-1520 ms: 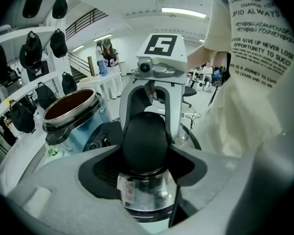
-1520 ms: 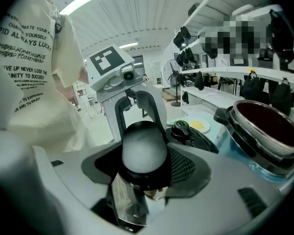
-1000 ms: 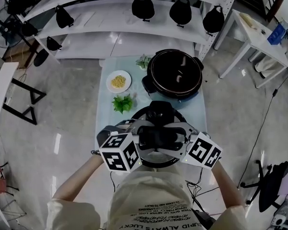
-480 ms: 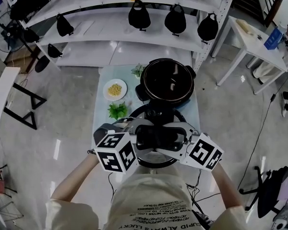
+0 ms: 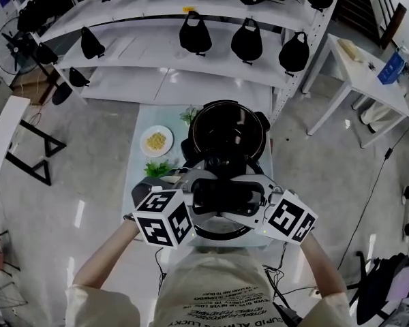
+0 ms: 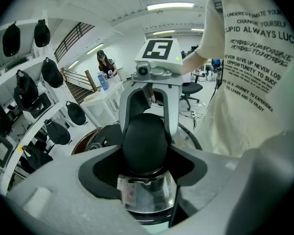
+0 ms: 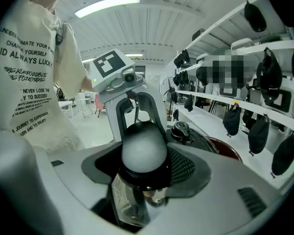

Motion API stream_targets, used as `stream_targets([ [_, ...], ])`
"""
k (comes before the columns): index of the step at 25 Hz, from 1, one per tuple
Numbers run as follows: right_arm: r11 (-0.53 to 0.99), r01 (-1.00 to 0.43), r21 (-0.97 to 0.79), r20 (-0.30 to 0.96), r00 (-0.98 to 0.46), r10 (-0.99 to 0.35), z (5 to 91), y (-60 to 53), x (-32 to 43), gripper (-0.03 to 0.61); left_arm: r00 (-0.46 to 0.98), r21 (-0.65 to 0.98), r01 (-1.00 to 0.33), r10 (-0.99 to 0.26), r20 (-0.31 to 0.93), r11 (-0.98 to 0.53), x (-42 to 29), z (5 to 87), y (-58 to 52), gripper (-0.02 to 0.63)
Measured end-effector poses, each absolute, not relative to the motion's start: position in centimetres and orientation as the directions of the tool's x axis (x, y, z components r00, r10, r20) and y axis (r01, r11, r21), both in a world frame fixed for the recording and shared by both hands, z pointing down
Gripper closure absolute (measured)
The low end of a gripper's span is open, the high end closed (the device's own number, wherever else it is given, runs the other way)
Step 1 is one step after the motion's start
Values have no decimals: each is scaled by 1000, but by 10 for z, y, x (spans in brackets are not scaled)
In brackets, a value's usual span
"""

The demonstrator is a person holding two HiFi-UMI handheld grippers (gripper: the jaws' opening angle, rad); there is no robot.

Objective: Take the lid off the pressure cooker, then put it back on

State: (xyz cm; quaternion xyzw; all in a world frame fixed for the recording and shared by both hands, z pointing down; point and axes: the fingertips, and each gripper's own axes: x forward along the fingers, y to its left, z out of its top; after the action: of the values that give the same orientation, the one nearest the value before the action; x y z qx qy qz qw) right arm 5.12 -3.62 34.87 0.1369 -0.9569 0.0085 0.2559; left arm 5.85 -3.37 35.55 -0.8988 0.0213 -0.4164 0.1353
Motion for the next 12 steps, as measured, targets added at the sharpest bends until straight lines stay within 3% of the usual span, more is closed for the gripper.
stream_targets([
  [12, 976, -207, 64, 494, -844, -212, 340, -86, 79, 299, 642, -275, 16, -201, 740, -961, 86, 347, -84, 336],
])
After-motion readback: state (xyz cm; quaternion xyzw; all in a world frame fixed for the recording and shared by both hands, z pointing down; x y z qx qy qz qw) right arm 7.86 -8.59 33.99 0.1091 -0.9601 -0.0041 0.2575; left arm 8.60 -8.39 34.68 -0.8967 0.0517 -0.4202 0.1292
